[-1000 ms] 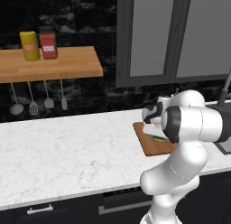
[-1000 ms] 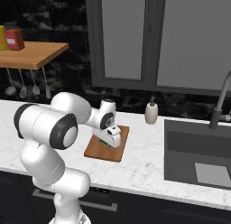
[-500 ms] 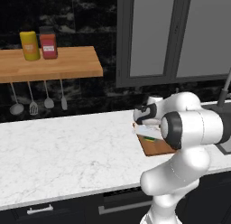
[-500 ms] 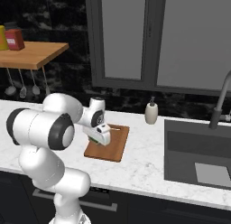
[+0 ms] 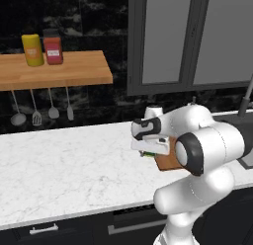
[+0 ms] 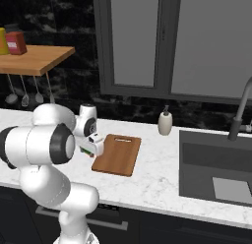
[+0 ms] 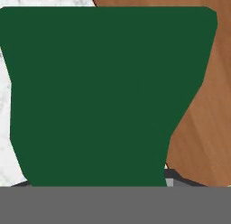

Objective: Pick up the sponge from the counter and clean the cutting board by briefly scrubbing or pressing down on the cutting board. Once finished, release the sponge.

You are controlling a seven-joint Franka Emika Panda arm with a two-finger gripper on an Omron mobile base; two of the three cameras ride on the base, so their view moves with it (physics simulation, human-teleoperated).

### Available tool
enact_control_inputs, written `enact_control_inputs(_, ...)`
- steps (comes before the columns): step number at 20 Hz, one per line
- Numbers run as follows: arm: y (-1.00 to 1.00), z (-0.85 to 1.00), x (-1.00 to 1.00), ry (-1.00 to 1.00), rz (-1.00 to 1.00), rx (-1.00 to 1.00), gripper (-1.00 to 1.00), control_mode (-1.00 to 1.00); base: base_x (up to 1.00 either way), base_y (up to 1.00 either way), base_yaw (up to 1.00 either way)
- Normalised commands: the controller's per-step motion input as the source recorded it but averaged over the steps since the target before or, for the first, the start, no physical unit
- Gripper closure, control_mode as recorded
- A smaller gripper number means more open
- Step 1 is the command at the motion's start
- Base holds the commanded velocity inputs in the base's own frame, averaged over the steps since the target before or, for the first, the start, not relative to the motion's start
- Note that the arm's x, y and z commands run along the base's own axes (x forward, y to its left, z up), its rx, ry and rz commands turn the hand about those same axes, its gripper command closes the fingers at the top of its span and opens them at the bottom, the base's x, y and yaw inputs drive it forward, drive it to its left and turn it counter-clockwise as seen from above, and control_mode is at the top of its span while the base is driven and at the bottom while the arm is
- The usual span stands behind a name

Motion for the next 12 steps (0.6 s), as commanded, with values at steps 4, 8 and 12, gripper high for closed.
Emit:
enact_control_inputs(4,0.60,0.00,-0.17,0.01,0.09,0.00,1.00,-1.00,0.00,0.00,0.00)
enact_control_inputs(8,0.54,0.00,-0.13,0.04,0.10,0.00,1.00,-1.00,0.00,0.00,0.00)
enact_control_inputs(12,0.45,0.00,-0.05,0.04,0.10,0.00,1.00,-1.00,0.00,0.00,0.00)
